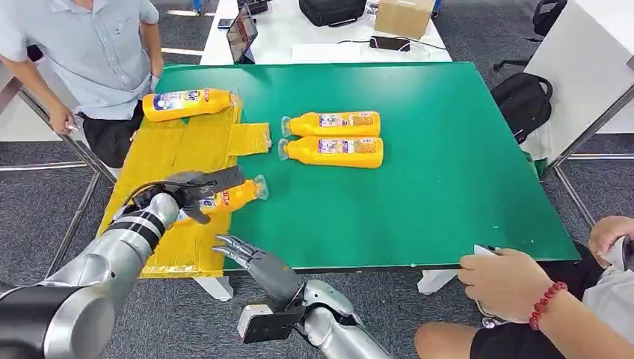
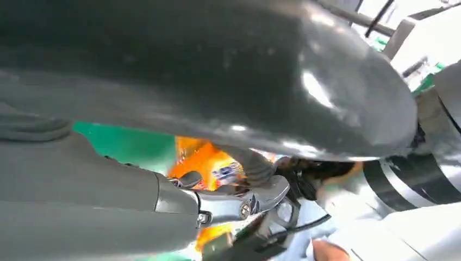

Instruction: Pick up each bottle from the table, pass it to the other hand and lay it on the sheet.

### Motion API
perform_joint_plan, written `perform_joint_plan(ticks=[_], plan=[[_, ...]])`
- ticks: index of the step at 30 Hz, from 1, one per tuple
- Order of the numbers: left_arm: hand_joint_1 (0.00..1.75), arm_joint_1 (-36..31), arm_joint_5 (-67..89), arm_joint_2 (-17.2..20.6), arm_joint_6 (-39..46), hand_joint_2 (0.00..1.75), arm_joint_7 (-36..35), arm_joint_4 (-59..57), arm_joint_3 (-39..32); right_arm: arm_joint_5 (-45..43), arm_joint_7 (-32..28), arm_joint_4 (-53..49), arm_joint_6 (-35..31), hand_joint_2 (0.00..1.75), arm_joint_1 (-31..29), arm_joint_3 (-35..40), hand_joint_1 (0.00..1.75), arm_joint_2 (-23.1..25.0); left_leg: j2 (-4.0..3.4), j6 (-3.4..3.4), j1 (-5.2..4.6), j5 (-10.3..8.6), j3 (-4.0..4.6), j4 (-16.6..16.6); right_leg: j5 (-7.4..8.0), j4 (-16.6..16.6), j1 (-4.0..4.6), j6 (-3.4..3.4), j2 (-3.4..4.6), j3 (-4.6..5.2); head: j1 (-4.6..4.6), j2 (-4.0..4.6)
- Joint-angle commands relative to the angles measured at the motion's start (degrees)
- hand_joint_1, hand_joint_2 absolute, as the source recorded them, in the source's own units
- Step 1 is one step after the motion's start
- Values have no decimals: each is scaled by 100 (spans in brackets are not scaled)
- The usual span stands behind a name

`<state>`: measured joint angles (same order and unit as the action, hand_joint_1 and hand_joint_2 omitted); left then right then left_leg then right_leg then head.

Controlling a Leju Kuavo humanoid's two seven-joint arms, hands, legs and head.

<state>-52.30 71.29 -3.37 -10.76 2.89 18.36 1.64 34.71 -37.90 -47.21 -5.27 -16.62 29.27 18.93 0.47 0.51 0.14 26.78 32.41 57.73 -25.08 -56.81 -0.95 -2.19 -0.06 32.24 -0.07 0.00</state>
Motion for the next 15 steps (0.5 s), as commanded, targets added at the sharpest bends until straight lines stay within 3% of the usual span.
perform_joint_plan(ticks=[1,7,12,15], plan=[[0,-306,-228,274,-245,175,97,-520,-588,-110,-210,899,-57,0,-493,192,0,107,-22,-5,8,3,-3,5,4,-2,9,11,18,2,-2,0],[0,-301,-354,272,-306,175,76,-516,-717,-151,-210,933,-55,0,-515,216,0,98,-5,-3,5,0,2,5,2,-2,7,6,4,4,0,0],[0,-249,-507,471,-596,175,714,-509,-764,-374,-210,952,-52,0,-571,439,0,52,-26,-7,10,3,-4,7,5,-2,11,12,22,1,-2,0],[0,-189,-1026,517,-713,175,1287,-442,-1158,-531,-210,940,-84,0,-563,591,0,15,-14,-6,8,1,-3,5,2,-1,8,10,12,0,-2,0]])
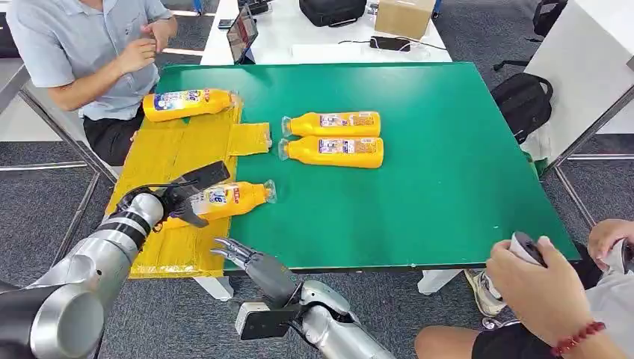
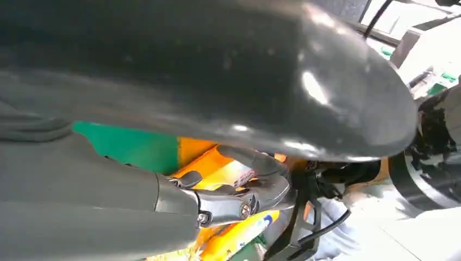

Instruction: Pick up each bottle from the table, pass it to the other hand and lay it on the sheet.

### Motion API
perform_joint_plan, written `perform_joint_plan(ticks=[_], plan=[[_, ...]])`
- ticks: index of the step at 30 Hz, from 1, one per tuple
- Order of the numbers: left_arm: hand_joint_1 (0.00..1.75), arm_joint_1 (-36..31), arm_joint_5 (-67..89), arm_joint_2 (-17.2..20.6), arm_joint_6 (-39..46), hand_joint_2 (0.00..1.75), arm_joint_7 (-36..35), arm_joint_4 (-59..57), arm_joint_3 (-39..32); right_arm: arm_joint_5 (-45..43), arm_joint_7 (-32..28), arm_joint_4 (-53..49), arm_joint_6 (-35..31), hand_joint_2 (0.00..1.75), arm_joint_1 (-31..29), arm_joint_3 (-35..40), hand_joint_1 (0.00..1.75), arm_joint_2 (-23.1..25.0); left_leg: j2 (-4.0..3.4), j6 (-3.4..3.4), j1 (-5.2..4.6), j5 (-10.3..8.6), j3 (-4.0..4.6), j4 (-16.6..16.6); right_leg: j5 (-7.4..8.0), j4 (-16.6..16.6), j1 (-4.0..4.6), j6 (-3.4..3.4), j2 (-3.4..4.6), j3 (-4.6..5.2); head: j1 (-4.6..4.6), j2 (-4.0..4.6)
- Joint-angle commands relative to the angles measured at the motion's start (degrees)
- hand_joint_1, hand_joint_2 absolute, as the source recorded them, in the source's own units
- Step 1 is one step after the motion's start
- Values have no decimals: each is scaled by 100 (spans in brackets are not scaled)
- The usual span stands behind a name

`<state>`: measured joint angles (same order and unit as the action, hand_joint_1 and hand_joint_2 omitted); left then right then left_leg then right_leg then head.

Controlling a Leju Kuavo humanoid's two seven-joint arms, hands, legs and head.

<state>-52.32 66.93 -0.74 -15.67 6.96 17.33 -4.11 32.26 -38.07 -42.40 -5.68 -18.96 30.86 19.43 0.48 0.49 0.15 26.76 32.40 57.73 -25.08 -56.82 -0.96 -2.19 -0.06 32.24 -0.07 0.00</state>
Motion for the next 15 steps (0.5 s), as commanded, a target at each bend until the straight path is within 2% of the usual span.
perform_joint_plan(ticks=[1,4,7,9,12,15], plan=[[0,-154,-732,273,-221,175,1051,-299,-694,-305,-193,449,-62,0,-315,456,0,-42,-23,-5,9,4,-6,2,4,1,10,11,19,-2,0,0],[0,103,-1596,139,-22,175,1967,110,-1318,-377,-193,306,-195,0,-186,446,0,-87,-12,-3,3,2,-4,0,2,1,5,6,9,-1,0,0],[0,528,-2372,-130,1,175,2375,884,-1516,-450,-193,-148,-440,0,91,221,0,-145,-3,-1,1,-1,-8,-6,1,7,4,6,0,-8,2,0],[0,1004,-3046,-361,-49,175,2312,1836,-1439,-427,-193,-647,-666,0,374,-77,0,-147,3,-2,5,-1,-14,-10,1,15,7,8,-7,-18,0,0],[0,1568,-3817,-534,-90,175,2033,2999,-1160,-371,-193,-1222,-590,0,629,-340,0,-179,5,0,0,-1,-9,-9,-1,12,2,4,-10,-8,-2,0],[0,1849,-4591,-568,-197,175,1839,3510,-1082,-352,-193,-1586,-456,0,737,-473,0,-218,2,-1,5,4,-7,-1,-3,10,6,6,-7,-7,-2,0]])
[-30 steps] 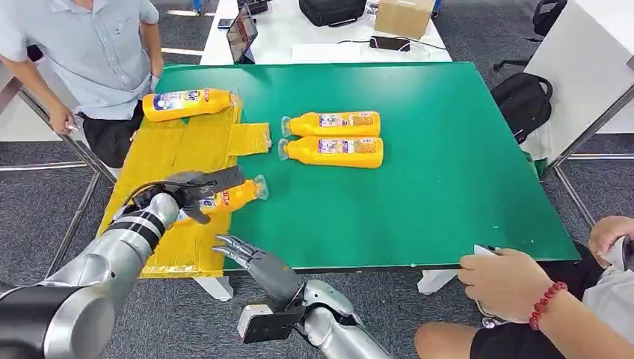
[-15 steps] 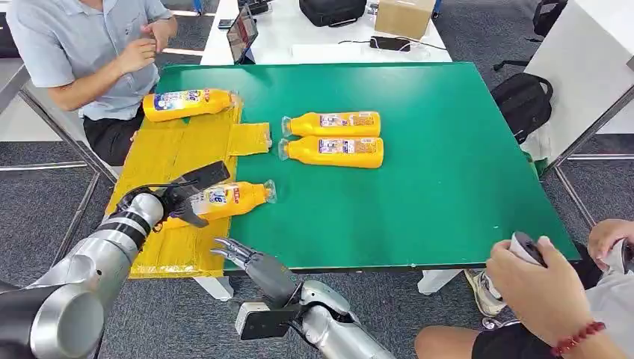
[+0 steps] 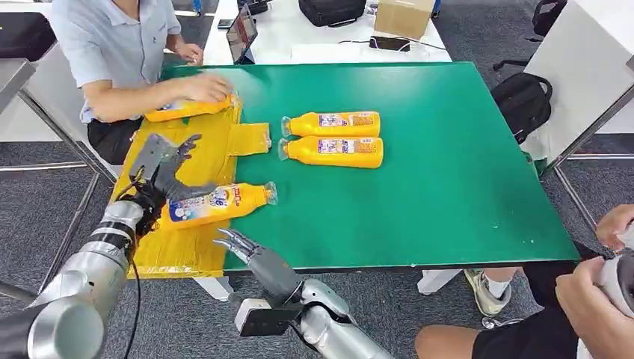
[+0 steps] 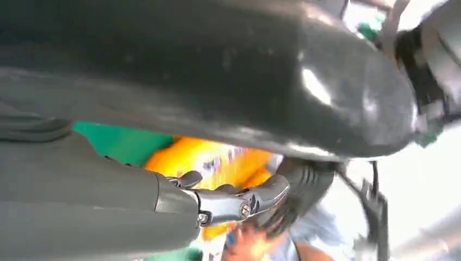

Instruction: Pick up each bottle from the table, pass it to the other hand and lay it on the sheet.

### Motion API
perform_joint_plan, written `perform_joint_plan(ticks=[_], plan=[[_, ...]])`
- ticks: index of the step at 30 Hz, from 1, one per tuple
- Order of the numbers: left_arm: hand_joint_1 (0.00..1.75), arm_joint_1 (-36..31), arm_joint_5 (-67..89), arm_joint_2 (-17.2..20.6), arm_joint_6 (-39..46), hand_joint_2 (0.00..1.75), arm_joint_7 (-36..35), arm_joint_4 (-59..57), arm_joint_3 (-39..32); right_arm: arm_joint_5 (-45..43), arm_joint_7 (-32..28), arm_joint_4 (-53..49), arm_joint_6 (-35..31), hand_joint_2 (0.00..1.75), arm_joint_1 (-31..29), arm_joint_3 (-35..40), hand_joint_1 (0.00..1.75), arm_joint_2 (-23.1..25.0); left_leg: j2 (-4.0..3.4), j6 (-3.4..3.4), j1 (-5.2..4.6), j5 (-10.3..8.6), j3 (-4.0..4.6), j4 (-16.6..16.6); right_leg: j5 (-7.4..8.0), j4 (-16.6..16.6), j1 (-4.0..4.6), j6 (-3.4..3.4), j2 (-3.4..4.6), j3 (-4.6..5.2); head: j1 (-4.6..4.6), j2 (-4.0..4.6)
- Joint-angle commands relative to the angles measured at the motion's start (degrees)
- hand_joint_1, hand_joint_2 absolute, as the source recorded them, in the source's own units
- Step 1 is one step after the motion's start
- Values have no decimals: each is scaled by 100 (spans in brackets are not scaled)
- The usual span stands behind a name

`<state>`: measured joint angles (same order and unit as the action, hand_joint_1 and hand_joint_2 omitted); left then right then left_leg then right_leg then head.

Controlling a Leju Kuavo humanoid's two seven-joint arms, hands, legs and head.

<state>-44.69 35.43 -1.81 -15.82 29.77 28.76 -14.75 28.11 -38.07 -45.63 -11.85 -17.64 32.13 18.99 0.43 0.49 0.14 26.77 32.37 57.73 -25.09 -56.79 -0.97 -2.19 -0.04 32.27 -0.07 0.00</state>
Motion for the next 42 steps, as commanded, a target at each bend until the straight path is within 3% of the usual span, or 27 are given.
perform_joint_plan(ticks=[1,6,8,10,25,31,37,42], plan=[[0,1148,-1748,-519,-150,175,-418,2494,-86,81,-193,-1369,113,0,624,-601,0,-205,5,-2,12,6,-7,2,-5,9,13,10,-10,-16,-2,0],[0,1606,-2655,-606,-67,175,-707,3258,-39,320,-88,-1889,228,0,825,-768,0,-283,2,-1,3,1,5,0,0,5,5,5,-5,1,-2,0],[0,1978,-2967,-658,61,175,-795,3803,-27,1088,526,-1914,-37,0,833,-797,0,-464,1,-3,9,4,-2,2,-2,7,11,12,-7,-8,0,0],[0,2279,-2976,-690,77,175,-792,4136,10,1133,642,-1794,-71,0,795,-1025,0,-520,-3,-1,4,3,-4,-5,1,12,7,5,0,-7,-2,0],[0,2366,-2980,-722,113,175,-809,4255,42,1276,762,-1701,-189,0,750,-1179,0,-495,2,-1,4,1,1,0,0,7,7,6,-7,-2,0,0],[0,3369,-2934,-1137,77,175,-819,5553,583,1886,1340,-999,-451,0,137,-2331,0,-872,-5,3,3,3,-8,-3,2,17,7,3,-3,-14,2,0],[0,3579,-3019,-1202,177,175,-818,5998,1031,2734,1576,-26,-688,0,-492,-3030,0,-1003,5,3,3,1,2,3,5,17,4,5,-10,-11,0,0],[0,3692,-3035,-1180,191,175,-815,6020,1071,3453,2092,395,-1160,0,-704,-3133,0,-1122,-6,-6,6,0,-11,-5,10,22,9,18,0,-18,0,0]])
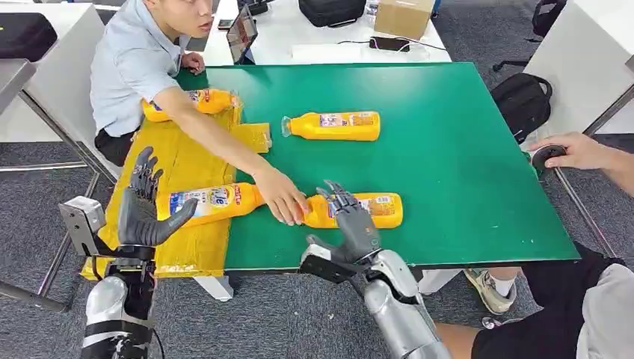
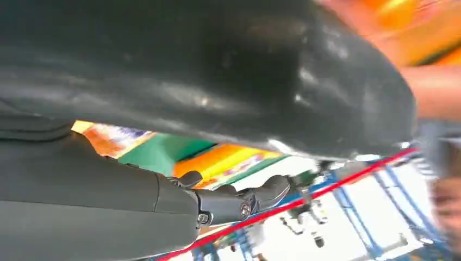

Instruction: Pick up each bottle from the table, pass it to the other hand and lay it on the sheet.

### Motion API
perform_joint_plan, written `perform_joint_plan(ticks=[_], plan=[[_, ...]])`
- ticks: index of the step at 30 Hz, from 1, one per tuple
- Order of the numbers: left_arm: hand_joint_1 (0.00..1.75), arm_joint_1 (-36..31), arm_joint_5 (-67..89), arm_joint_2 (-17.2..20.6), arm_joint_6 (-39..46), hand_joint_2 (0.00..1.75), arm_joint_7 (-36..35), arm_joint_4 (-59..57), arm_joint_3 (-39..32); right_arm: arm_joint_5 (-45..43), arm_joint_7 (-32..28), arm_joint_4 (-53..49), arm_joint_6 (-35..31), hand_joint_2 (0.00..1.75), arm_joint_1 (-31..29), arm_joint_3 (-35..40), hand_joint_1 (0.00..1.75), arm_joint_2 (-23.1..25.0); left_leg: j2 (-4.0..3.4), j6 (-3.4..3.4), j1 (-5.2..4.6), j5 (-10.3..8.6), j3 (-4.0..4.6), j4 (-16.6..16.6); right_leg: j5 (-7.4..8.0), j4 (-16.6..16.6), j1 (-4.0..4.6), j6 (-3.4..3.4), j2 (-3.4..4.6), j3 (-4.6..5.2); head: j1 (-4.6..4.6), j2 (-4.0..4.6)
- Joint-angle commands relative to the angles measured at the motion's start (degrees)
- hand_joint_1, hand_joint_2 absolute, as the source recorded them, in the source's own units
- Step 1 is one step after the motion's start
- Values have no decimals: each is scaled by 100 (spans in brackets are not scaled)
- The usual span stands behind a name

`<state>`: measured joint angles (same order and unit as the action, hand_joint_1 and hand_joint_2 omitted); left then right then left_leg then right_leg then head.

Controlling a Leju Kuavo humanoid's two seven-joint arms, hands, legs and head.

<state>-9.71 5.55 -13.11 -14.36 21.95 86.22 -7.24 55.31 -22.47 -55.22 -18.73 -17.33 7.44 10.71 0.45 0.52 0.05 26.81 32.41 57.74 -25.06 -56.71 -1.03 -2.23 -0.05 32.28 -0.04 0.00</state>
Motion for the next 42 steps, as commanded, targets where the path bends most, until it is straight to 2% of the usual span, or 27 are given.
perform_joint_plan(ticks=[1,6,7,13,18,27,34,40,41,42], plan=[[0,235,-39,-62,73,175,-16,314,295,907,669,1370,-595,0,-755,-680,0,-318,-2,-9,12,-1,-11,-2,3,8,15,18,-3,-15,2,0],[0,371,-48,-58,32,175,-16,434,137,1494,1208,1369,-293,0,-764,-949,0,-343,-6,-3,9,3,-7,-1,0,2,11,7,2,-5,2,0],[0,363,-48,-55,24,175,-13,416,117,1600,1330,1482,-233,175,-807,-947,0,-363,-8,-3,10,4,-14,-3,-1,4,13,9,3,-12,2,0],[0,352,-49,-51,19,175,-13,397,99,1654,1386,1549,-234,175,-831,-955,0,-380,-6,-1,7,0,-4,0,1,-1,9,6,4,-3,0,0],[0,308,-28,-66,11,175,-23,274,104,2082,1915,2075,-331,175,-1076,-1016,0,-518,-2,-4,12,-1,-7,-1,3,3,12,12,-1,-8,0,0],[0,184,-373,-72,-166,175,-188,-170,42,2292,2091,2910,-226,175,-1481,-1197,0,-678,2,-4,10,-3,-16,-5,3,9,11,12,-5,-18,2,0],[0,53,-409,-28,-187,175,-168,-316,117,2576,2073,3293,-133,175,-1669,-1027,0,-684,7,-5,11,-5,-14,-4,3,9,14,12,-11,-16,0,0],[0,-7,-433,15,-192,175,-153,-423,137,2380,1729,3462,24,175,-1703,-1158,0,-564,7,-5,13,-8,-23,-4,6,9,17,12,-13,-25,2,0],[0,-13,-441,19,-196,175,-147,-435,143,2309,1630,3475,56,175,-1690,-1204,31,-549,5,-5,11,-6,-27,-3,4,7,14,10,-10,-27,2,0],[0,-25,-448,31,-202,175,-139,-462,164,2159,1394,3485,107,175,-1661,-1296,126,-533,4,-5,15,-8,-26,-3,7,10,18,13,-10,-28,2,0]])
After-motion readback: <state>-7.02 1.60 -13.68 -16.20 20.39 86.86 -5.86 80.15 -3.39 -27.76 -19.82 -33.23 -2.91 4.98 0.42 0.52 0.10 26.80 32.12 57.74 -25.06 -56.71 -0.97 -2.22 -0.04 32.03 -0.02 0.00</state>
